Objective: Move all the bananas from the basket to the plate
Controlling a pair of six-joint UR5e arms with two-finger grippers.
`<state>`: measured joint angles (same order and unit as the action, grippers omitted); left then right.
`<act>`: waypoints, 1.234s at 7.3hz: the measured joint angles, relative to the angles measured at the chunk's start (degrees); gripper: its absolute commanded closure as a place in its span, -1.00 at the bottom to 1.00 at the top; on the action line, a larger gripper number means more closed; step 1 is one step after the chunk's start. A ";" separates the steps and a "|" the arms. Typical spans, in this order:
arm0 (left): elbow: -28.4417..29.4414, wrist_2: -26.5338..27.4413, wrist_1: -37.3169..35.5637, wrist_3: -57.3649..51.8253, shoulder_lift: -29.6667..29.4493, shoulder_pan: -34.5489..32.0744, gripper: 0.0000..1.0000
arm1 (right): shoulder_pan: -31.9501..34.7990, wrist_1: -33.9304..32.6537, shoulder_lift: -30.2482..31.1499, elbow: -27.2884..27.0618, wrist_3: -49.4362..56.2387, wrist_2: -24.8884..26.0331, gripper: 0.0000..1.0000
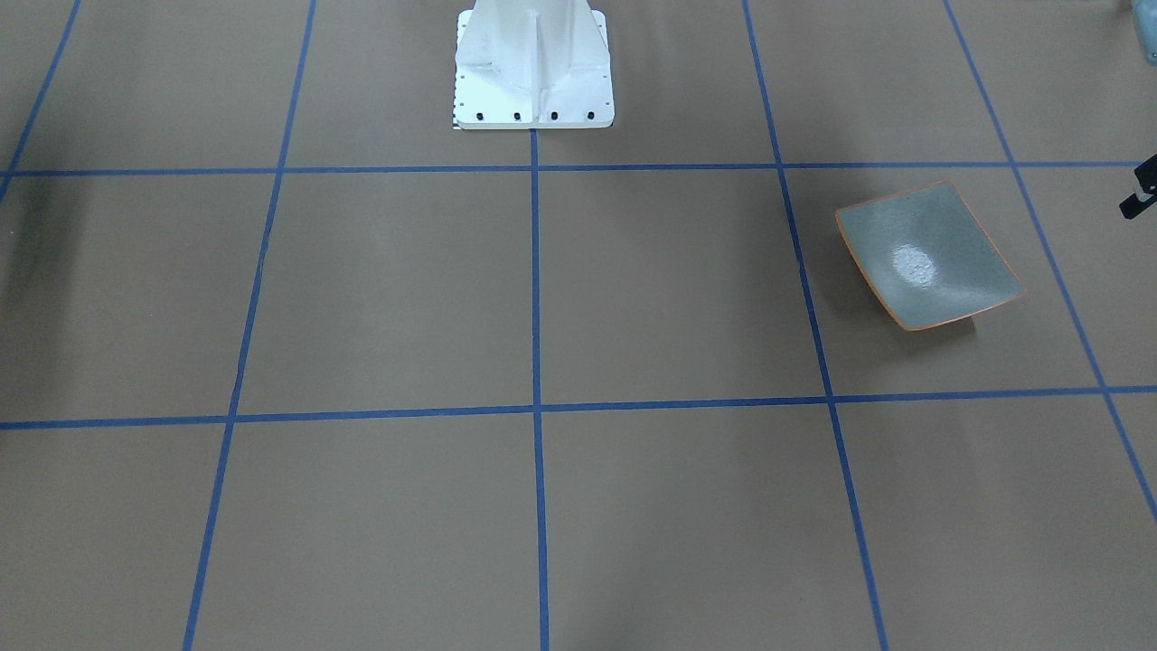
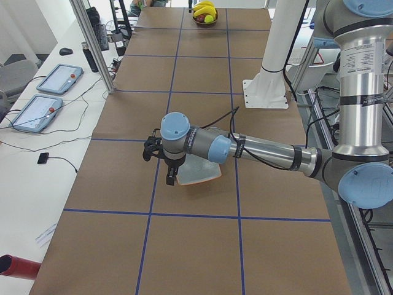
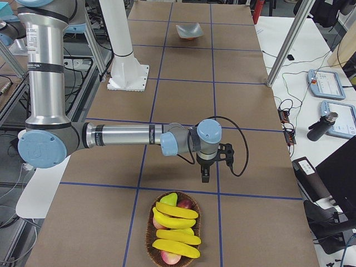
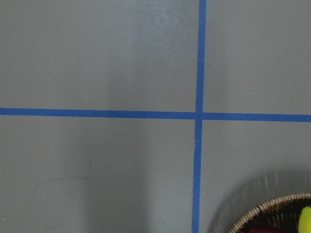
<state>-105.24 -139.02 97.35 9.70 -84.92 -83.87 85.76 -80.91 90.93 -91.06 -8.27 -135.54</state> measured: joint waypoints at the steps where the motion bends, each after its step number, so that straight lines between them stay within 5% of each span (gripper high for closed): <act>1: 0.26 0.04 0.02 -0.02 -0.04 0.02 -1.00 | 3.55 -0.23 -0.61 3.05 3.94 -1.47 -0.95; 6: 0.77 0.06 0.11 -0.03 -0.32 0.10 -1.00 | 16.93 -0.70 -0.57 18.88 24.14 -2.99 -0.99; 9: 0.74 0.06 0.14 0.55 -0.47 0.11 -1.00 | 19.60 -0.73 0.64 21.67 28.09 -3.43 -0.99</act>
<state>-104.50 -138.96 97.49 10.24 -85.38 -83.76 105.36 -81.63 91.57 -69.39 19.82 -138.97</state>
